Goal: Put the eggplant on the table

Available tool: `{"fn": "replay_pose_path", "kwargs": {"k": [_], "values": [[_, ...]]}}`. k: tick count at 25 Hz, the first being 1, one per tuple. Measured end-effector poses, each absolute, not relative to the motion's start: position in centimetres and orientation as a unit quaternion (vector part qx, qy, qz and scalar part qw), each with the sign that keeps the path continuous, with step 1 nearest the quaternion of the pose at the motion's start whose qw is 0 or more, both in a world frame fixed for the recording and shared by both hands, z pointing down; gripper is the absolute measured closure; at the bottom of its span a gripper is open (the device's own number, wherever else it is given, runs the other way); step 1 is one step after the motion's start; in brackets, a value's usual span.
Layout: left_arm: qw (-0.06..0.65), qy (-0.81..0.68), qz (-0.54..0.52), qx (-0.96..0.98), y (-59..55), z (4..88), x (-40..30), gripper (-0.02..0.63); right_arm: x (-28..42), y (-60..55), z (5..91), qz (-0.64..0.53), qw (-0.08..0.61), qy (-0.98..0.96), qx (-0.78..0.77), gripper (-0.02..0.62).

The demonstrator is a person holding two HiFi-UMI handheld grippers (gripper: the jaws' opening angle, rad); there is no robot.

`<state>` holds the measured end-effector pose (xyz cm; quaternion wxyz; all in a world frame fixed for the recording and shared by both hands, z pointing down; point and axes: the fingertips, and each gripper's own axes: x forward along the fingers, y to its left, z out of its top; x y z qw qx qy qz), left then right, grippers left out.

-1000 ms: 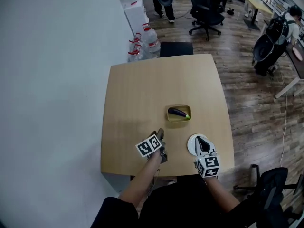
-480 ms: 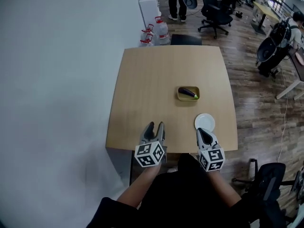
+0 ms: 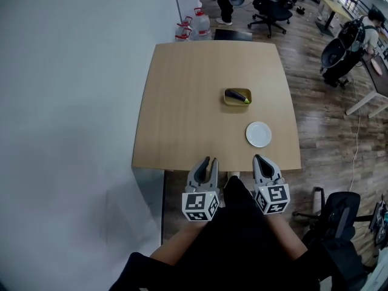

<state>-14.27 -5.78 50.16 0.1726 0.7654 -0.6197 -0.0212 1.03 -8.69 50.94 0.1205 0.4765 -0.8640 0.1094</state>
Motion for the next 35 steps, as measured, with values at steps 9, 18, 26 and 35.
{"fn": "replay_pose_path", "kwargs": {"k": [9, 18, 26, 35], "values": [[0.152, -0.622, -0.016, 0.768, -3.5, 49.8, -14.1, 0.589, 1.9, -6.1, 50.0, 0.093, 0.111, -0.857, 0.495, 0.535], [0.141, -0.593, -0.011, 0.793, -4.2, 49.0, -12.1, 0.591, 2.8, -6.0, 48.6, 0.064, 0.112, -0.847, 0.515, 0.535], [0.127, -0.587, -0.028, 0.799, -5.0, 47.7, -12.3, 0.591, 2.5, -6.2, 48.0, 0.058, 0.102, -0.850, 0.514, 0.535], [0.130, -0.592, -0.027, 0.795, -5.8, 47.8, -13.1, 0.591, 1.8, -6.9, 47.8, 0.055, 0.099, -0.853, 0.510, 0.535]]}}
